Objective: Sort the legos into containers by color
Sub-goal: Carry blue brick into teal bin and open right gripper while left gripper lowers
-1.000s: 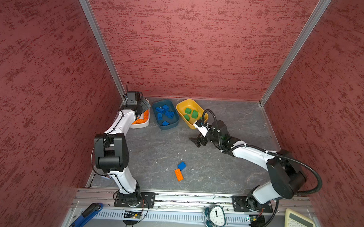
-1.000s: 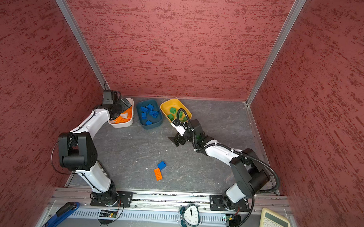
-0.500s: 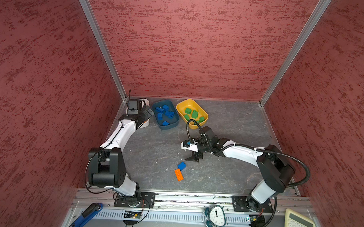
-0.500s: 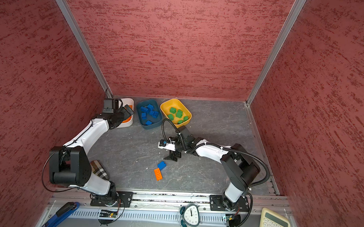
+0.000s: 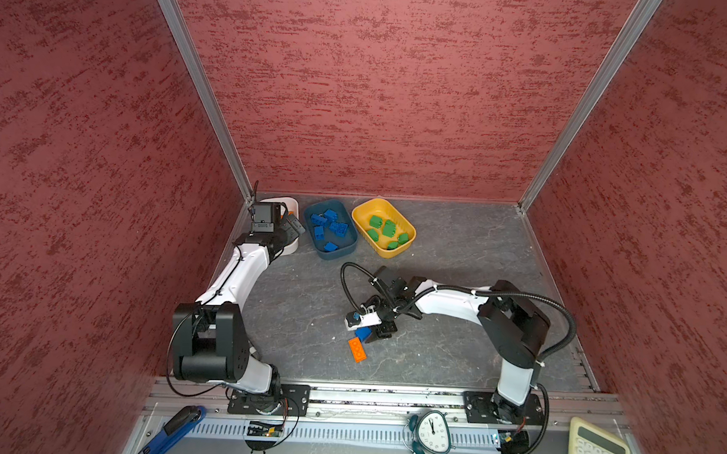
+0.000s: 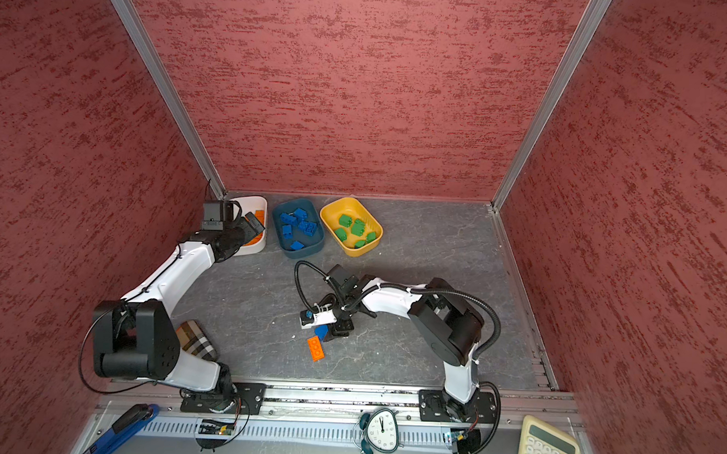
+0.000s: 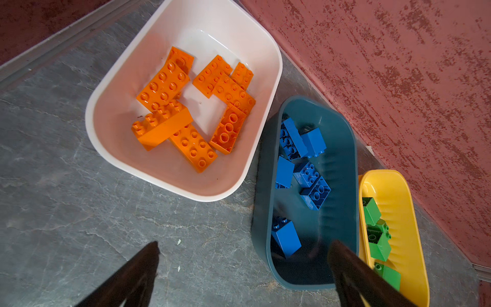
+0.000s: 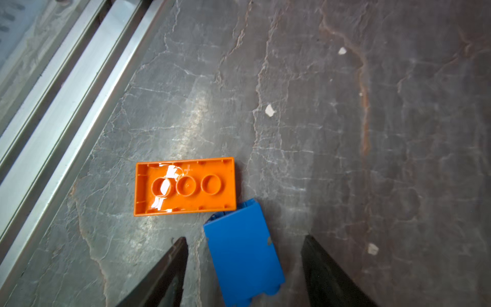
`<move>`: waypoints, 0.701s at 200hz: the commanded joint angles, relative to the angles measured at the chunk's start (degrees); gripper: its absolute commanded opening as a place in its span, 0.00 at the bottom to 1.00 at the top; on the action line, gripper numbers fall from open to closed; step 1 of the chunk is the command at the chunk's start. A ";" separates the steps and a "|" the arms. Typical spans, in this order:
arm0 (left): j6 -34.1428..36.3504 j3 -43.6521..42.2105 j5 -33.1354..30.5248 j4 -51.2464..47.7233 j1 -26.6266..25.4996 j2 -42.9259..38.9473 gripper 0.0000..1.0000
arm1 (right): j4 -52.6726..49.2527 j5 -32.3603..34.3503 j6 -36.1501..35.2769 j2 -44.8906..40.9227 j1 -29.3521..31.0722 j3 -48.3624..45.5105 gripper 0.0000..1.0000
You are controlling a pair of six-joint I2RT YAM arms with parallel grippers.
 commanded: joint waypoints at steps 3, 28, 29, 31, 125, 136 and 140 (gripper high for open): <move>1.96 -1.63 -1.25 -0.95 0.86 -1.83 1.00 | -2.93 1.27 -3.79 2.88 0.81 4.11 0.63; 2.68 -2.45 -1.02 -1.15 1.16 -2.04 0.99 | -2.31 1.18 -3.97 4.25 0.90 5.04 0.54; 2.68 -2.48 -1.02 -1.18 1.16 -2.08 0.99 | -2.35 1.18 -3.98 4.32 0.90 5.11 0.54; 2.73 -2.50 -1.01 -1.21 1.16 -2.13 0.99 | -2.42 1.16 -3.98 4.42 0.90 5.16 0.54; 4.08 -4.09 -2.38 -0.29 -1.19 -2.69 0.99 | 2.18 4.17 1.20 3.04 0.07 5.75 0.29; 4.35 -3.86 -3.00 -0.43 -1.71 -2.50 0.99 | 3.70 3.85 2.57 2.28 -0.70 5.61 0.27; 4.36 -3.83 -3.11 -0.43 -1.78 -2.40 0.99 | 4.30 3.81 3.15 2.05 -0.95 5.57 0.27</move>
